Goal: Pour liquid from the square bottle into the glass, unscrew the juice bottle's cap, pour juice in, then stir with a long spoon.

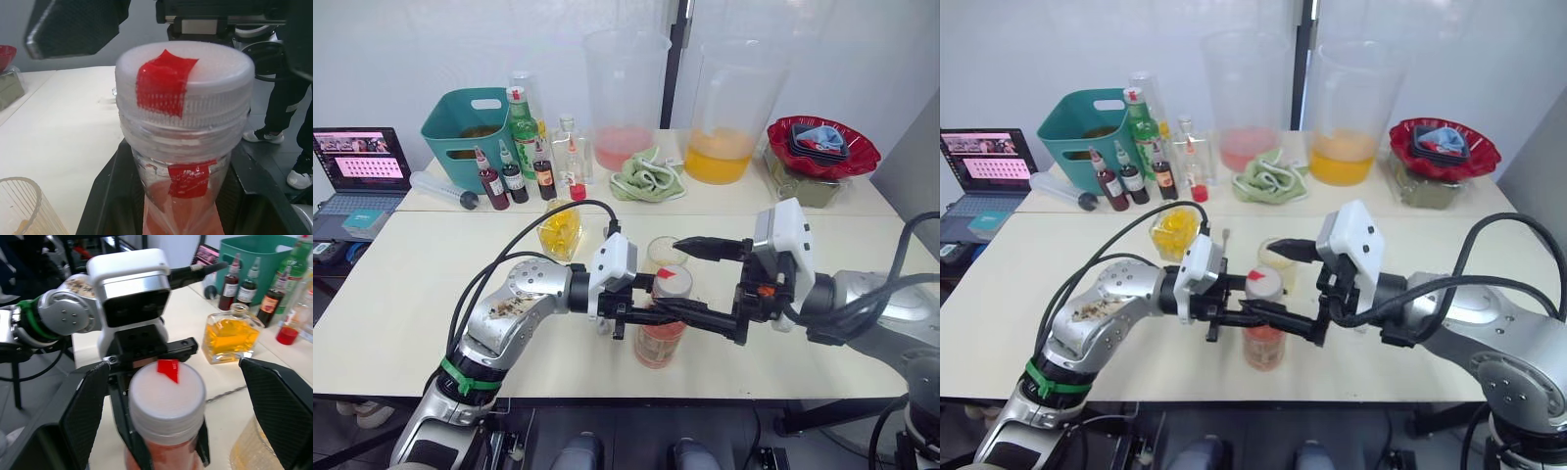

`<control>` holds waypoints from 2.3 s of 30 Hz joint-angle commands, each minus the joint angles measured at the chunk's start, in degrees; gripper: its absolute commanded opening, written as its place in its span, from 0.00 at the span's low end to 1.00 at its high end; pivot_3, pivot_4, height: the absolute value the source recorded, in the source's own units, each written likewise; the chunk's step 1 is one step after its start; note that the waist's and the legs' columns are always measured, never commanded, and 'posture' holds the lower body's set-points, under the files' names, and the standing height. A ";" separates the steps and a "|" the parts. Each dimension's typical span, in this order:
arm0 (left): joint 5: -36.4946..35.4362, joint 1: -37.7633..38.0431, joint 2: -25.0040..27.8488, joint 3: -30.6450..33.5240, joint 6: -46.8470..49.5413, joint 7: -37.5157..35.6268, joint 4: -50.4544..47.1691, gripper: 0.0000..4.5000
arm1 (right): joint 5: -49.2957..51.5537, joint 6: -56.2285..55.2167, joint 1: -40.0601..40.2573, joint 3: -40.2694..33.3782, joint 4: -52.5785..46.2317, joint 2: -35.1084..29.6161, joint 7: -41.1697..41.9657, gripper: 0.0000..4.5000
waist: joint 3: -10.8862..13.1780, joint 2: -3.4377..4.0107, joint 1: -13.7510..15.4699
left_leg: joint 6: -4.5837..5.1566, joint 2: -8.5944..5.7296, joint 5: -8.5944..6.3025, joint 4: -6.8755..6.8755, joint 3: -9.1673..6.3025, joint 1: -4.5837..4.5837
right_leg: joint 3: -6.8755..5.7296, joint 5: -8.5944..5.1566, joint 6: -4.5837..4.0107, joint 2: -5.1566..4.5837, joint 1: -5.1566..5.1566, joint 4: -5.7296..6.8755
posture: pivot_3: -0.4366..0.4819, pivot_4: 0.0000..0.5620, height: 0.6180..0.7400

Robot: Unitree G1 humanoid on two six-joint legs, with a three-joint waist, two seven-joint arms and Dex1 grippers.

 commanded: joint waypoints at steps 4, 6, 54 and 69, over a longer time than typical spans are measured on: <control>1.27 0.50 0.57 -2.46 0.85 -1.61 1.68 0.31 | 0.78 -1.71 0.45 1.79 -1.49 -0.50 -2.50 0.59 | 0.00 0.00 -0.03 | 0.00 0.01 0.00 0.00 0.00 0.00 | 0.00 0.00 0.00 0.01 0.00 0.00 | 0.48 0.27 1.00; 1.31 0.42 0.61 -2.38 0.89 -1.51 1.73 0.31 | 0.84 -2.10 0.58 2.10 -1.59 -0.75 -2.63 0.59 | 0.00 0.00 -0.04 | 0.00 0.00 0.00 0.00 0.00 0.01 | 0.00 0.00 0.00 0.01 0.02 -0.01 | 0.48 0.27 1.00; 1.04 2.18 2.69 -1.83 1.62 1.10 -1.80 0.31 | -5.83 -8.74 -10.57 4.71 12.32 -3.97 28.71 0.99 | 0.00 0.00 -0.58 | 0.06 0.06 -0.04 -0.02 0.00 -0.01 | 0.01 0.00 -0.01 0.06 -0.03 -0.06 | 0.48 0.27 1.00; 1.71 0.41 1.44 -3.05 0.64 -0.59 0.46 0.31 | -15.89 -14.92 -3.50 8.30 4.61 -3.01 19.93 0.99 | 0.00 0.00 -0.20 | 0.05 0.01 -0.03 0.01 0.01 0.01 | 0.01 0.00 0.00 0.04 0.01 -0.04 | 0.48 0.27 1.00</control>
